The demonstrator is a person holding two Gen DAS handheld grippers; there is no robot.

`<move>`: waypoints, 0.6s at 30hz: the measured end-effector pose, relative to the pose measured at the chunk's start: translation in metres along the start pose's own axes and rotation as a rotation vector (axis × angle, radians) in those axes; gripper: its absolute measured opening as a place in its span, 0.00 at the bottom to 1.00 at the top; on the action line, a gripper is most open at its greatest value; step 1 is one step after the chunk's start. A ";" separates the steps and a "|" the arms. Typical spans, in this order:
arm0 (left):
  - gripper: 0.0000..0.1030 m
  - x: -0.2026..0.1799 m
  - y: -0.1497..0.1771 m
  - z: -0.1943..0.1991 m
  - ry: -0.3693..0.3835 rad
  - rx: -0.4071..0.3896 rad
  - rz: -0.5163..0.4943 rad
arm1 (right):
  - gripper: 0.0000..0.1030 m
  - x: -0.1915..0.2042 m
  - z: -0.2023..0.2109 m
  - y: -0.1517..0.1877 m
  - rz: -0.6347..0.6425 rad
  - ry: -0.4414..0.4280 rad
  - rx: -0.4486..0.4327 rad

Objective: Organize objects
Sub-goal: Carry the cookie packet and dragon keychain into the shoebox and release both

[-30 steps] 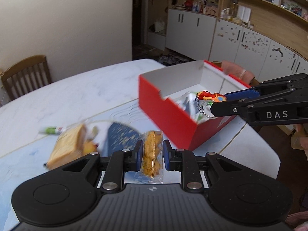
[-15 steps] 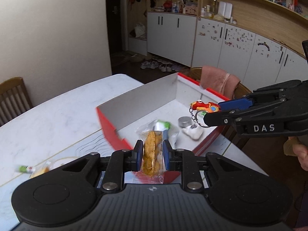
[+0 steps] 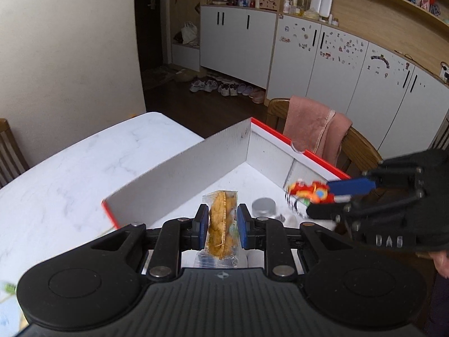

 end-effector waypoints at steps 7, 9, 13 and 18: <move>0.20 -0.006 -0.034 -0.037 -0.001 0.052 -0.057 | 0.35 -0.002 -0.031 -0.002 0.006 -0.008 0.085; 0.20 -0.008 -0.039 -0.050 -0.001 0.074 -0.072 | 0.35 -0.002 -0.040 -0.002 0.017 -0.006 0.112; 0.20 -0.012 -0.046 -0.075 0.000 0.121 -0.085 | 0.34 -0.002 -0.058 -0.001 0.045 -0.011 0.173; 0.20 -0.013 -0.053 -0.105 0.017 0.180 -0.073 | 0.34 -0.003 -0.074 0.002 0.069 -0.006 0.237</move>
Point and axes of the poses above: each gripper's, at about its wrist camera, not at the fingertips, and z roughly against the way its jaws point, x to its left, y to its underside, the point moved 10 cm from there along -z, roughly the way its jaws point, and after that the axes turned 15 degrees about x, right-handed, at the moved point
